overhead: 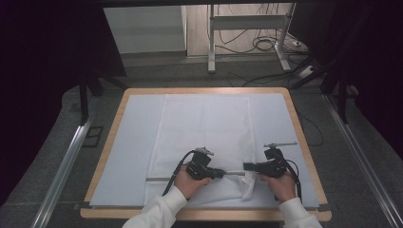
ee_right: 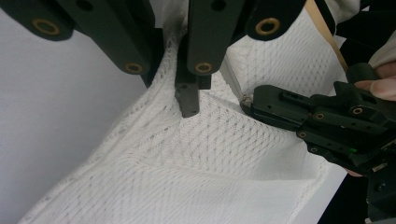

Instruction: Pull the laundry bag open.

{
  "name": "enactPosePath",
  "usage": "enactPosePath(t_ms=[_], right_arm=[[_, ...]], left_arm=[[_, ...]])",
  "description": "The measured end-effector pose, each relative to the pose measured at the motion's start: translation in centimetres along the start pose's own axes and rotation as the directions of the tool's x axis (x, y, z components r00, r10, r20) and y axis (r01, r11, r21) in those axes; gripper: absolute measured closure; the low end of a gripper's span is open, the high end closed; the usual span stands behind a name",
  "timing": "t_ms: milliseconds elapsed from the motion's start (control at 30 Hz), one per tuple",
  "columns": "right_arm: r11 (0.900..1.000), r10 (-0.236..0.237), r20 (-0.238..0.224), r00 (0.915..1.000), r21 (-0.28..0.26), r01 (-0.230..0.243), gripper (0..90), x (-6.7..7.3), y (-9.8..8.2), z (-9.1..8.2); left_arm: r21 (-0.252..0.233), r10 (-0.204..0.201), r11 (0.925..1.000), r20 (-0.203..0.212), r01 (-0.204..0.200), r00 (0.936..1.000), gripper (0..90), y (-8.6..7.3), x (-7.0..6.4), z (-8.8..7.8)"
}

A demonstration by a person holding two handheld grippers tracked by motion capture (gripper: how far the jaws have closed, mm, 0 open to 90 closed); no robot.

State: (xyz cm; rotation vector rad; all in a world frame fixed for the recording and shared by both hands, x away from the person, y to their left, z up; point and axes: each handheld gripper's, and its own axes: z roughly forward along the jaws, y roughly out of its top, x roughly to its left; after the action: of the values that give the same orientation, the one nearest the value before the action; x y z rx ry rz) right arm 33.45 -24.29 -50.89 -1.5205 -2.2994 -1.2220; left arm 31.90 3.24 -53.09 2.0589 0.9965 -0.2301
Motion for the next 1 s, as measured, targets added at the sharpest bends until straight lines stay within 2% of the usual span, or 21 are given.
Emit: enactPosePath(t_ms=[333, 400, 567, 667, 933, 1000], right_arm=[[1.0, 0.004, -0.006, 1.0, 0.001, -0.004, 88.5, -0.1, 0.0, 0.0], [1.0, 0.004, -0.005, 1.0, 0.001, -0.004, 88.4, -0.1, 0.0, 0.0], [1.0, 0.003, -0.003, 1.0, 0.001, -0.003, 88.4, -0.1, 0.0, 0.0], [1.0, 0.002, -0.004, 1.0, 0.001, -0.002, 88.4, -0.1, 0.0, 0.0], [1.0, 0.005, -0.005, 1.0, 0.004, -0.005, 88.5, -0.1, 0.0, 0.1], [1.0, 0.004, 0.0, 1.0, 0.004, -0.004, 88.4, -0.1, 0.0, 0.0]], left_arm=[[0.01, 0.005, 0.9999, -0.009, -0.004, 0.9999, 87.1, -0.6, 0.7, -1.0], [0.004, -0.007, 1.0, -0.007, 0.007, 1.0, 87.0, -0.7, 0.7, -1.1], [0.013, 0.004, 0.9999, -0.016, -0.004, 0.9999, 87.0, -0.9, 0.9, -1.3], [0.005, -0.006, 1.0, -0.014, 0.007, 0.9999, 87.0, -1.0, 0.9, -1.4], [0.008, -0.001, 1.0, -0.016, 0.001, 0.9999, 87.0, -1.1, 0.9, -1.6], [0.007, -0.001, 1.0, -0.026, 0.001, 0.9997, 87.0, -1.2, 0.9, -1.7]])
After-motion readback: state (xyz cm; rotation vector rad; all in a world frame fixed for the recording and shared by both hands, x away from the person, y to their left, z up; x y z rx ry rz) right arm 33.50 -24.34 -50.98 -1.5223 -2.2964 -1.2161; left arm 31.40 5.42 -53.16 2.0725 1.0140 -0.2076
